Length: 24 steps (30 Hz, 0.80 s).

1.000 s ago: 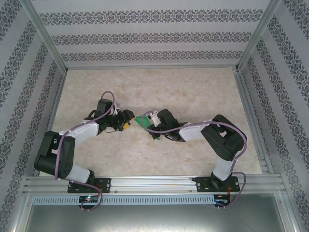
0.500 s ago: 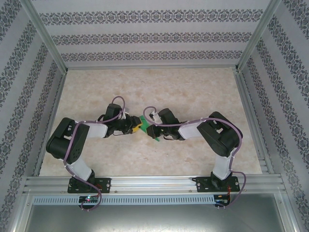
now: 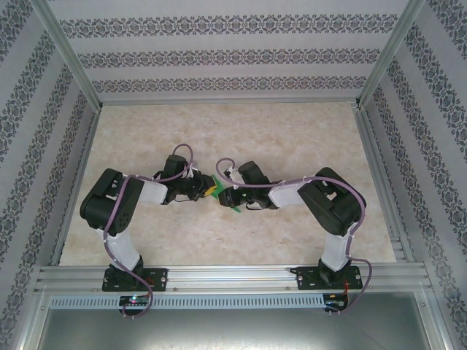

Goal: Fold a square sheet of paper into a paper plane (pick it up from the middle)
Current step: Fold the wing for the fifth time at the center of the table.

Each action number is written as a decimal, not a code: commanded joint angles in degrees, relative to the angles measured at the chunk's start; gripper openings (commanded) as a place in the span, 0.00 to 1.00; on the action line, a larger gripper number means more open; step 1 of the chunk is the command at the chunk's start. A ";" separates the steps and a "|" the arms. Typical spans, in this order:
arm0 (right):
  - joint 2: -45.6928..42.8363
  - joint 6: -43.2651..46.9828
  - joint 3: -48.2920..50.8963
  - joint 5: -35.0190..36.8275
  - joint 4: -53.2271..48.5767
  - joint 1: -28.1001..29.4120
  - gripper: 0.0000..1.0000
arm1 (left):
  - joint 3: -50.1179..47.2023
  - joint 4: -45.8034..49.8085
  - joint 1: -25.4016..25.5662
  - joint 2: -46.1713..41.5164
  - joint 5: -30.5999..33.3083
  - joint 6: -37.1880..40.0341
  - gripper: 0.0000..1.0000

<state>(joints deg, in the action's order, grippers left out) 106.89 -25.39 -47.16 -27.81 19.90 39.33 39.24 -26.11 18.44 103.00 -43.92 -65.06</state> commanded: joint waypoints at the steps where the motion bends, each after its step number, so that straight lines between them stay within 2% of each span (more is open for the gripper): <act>1: -1.90 0.09 -0.58 -1.25 -3.30 -1.35 0.26 | 0.96 -2.19 0.59 0.88 -0.11 -0.95 0.17; 13: -4.20 0.68 -0.35 -2.71 -6.17 -2.16 0.28 | 1.12 -1.08 0.57 0.56 -0.44 -0.19 0.17; 17: -3.11 1.10 -0.71 -3.87 -6.52 -2.08 0.24 | 0.99 -1.02 0.57 0.38 -0.48 -0.11 0.17; 20: -2.41 1.04 -0.92 -4.12 -6.51 -2.09 0.14 | 0.73 -0.88 0.63 -0.09 -0.57 0.02 0.17; 24: -1.41 1.00 -1.07 -5.23 -6.43 -2.09 0.07 | 0.25 -0.08 0.58 -1.62 -0.66 0.68 0.18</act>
<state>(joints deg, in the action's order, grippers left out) 103.92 -25.17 -47.16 -30.94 13.89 37.26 39.53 -26.20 18.44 103.37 -43.97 -65.21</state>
